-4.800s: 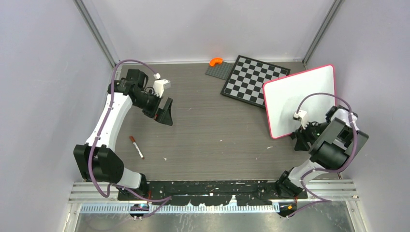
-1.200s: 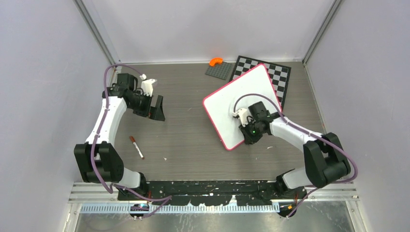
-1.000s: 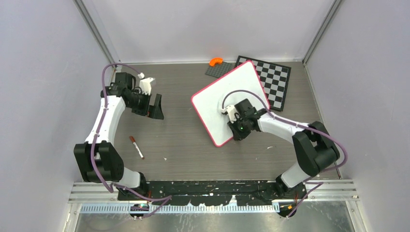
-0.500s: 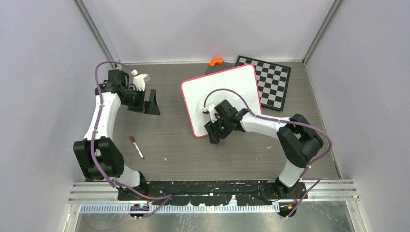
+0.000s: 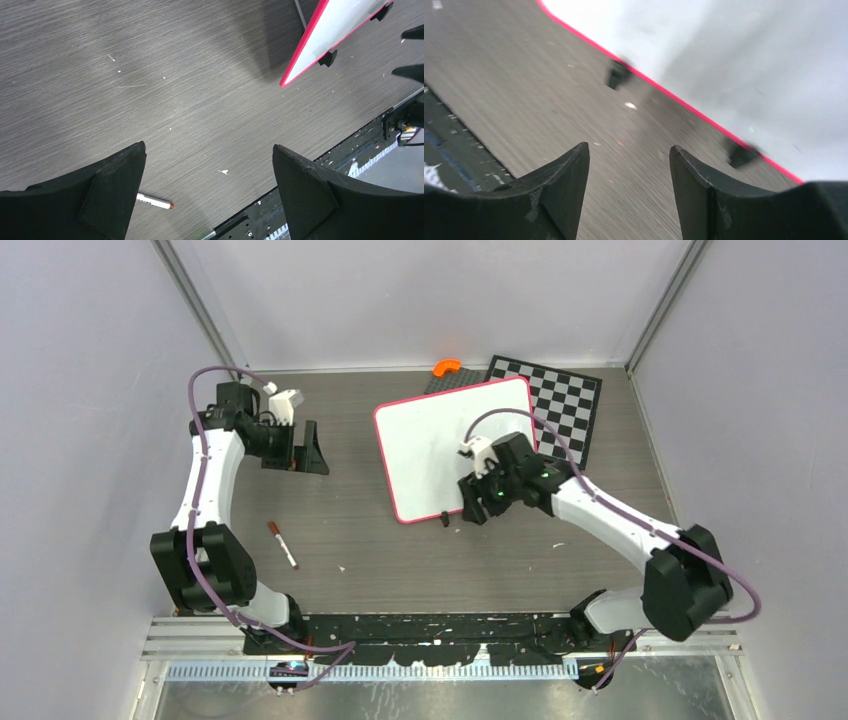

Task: Write a sentence on the whiteboard
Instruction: Move the whiteboard stand to the center of the board.

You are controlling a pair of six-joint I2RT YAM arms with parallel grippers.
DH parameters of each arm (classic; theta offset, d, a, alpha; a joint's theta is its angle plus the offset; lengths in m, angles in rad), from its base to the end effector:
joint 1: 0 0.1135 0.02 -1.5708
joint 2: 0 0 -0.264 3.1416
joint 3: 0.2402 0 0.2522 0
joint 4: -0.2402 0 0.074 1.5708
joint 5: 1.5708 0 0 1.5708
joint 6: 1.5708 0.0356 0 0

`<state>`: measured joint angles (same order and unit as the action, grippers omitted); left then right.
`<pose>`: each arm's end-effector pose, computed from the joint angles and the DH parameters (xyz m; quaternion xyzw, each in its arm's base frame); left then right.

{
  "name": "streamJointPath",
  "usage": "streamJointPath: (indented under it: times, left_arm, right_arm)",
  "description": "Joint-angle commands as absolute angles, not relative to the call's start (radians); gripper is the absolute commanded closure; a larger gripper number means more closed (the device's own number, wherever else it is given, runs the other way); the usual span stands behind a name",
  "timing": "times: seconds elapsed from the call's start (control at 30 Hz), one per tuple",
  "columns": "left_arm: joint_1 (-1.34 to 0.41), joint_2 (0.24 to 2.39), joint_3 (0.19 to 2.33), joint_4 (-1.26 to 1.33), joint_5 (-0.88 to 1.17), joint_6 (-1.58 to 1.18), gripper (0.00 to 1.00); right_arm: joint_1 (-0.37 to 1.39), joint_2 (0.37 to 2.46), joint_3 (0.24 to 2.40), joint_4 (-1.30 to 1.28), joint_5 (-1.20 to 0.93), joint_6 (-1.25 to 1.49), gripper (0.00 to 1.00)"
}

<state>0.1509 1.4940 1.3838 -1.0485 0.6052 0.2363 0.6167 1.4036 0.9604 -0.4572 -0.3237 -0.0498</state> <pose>0.2909 0.0237 0.3148 0.1008 0.9309 -0.2487 0.2478 0.2301 0.1770 0.2385 -0.3550 0.8634 0.2369 0.2691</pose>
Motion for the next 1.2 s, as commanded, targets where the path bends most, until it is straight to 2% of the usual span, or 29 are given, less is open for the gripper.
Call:
streamJointPath:
  times: [0.0,0.23,0.43,0.77,0.97,1.17]
  left_arm:
    - [0.153,1.460,1.418,-1.053,0.633,0.195,0.00]
    - [0.154,1.428,1.412,-0.993,0.604,0.115,0.00]
    - [0.154,1.389,1.396,-0.975,0.558,0.112,0.00]
    - [0.154,1.393,1.393,-0.983,0.526,0.146,0.00]
    - [0.155,1.401,1.393,-0.985,0.515,0.156,0.00]
    - [0.155,1.407,1.394,-0.998,0.511,0.173,0.00]
  right_arm:
    - [0.544,1.296,0.882,-0.545,-0.160,-0.049,0.36]
    - [0.520,1.290,0.827,-0.481,0.036,0.044,0.42]
    - [0.515,1.384,0.848,-0.431,0.073,0.071,0.44]
    - [0.471,1.526,0.920,-0.343,0.014,0.062,0.47]
    - [0.430,1.604,0.947,-0.340,-0.038,0.034,0.65]
    - [0.403,1.599,0.929,-0.366,-0.106,0.007,0.91]
